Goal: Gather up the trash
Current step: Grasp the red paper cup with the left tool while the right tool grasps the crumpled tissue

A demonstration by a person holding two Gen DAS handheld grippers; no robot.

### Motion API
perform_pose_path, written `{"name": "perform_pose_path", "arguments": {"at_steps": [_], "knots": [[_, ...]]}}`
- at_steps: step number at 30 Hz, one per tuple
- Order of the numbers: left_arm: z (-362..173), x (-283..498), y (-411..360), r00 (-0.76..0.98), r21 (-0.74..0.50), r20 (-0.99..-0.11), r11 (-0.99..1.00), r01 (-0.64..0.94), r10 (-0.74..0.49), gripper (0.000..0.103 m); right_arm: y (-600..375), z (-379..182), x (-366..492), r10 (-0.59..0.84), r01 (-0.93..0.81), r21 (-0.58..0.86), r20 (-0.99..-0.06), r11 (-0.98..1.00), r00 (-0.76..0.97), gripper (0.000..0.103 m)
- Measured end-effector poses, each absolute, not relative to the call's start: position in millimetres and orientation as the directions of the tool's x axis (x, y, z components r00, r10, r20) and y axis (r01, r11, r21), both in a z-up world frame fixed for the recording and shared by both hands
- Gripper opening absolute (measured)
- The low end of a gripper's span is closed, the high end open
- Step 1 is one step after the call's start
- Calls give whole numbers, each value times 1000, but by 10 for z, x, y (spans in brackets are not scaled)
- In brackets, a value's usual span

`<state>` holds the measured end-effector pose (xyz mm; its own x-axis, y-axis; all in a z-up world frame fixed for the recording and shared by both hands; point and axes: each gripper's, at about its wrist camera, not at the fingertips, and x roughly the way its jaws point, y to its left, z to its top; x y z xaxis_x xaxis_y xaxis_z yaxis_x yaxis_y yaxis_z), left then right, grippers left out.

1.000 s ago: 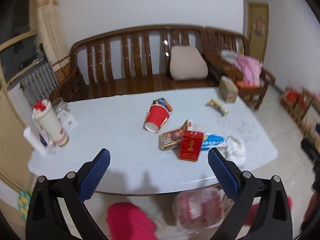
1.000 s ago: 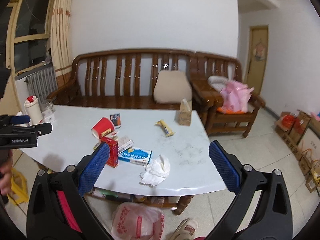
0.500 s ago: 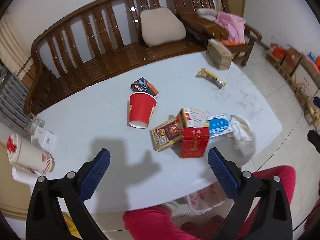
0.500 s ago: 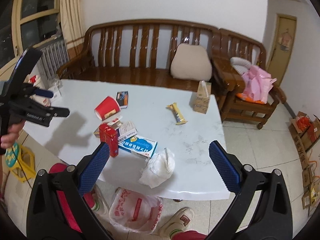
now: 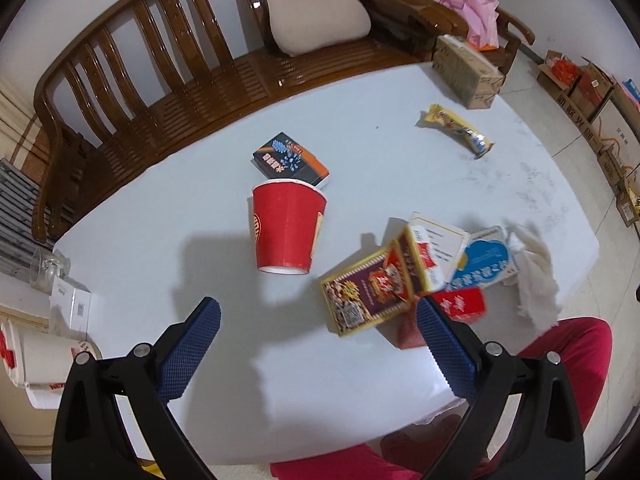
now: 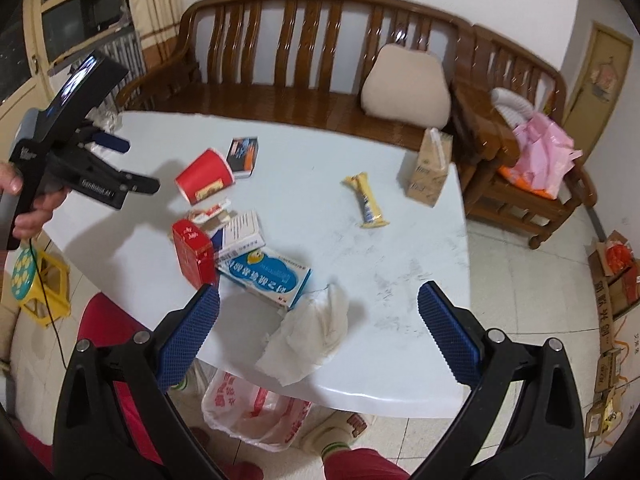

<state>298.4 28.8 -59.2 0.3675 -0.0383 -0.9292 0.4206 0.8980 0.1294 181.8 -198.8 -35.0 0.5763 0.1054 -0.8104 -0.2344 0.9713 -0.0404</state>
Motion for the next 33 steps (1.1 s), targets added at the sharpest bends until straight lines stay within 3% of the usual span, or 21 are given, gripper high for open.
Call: {"name": "perform_pose_path", "arguments": {"at_steps": [14,27,33], "knots": [[-1212,3623,274,298,146,-954,886,441,9,95,-1926,-1279,2210,128,-296,17,-925,955,357,98],[-1581,3923,288,250,148,-967,889,433,39,95,-1952,-1890,2388,121,-318,47,-969,947,216,97],[-1654,3974,281,235,108,-972,896,430,4,95,-1913,-1974,2365,79,-347,-3,-972,938,221,75]]}}
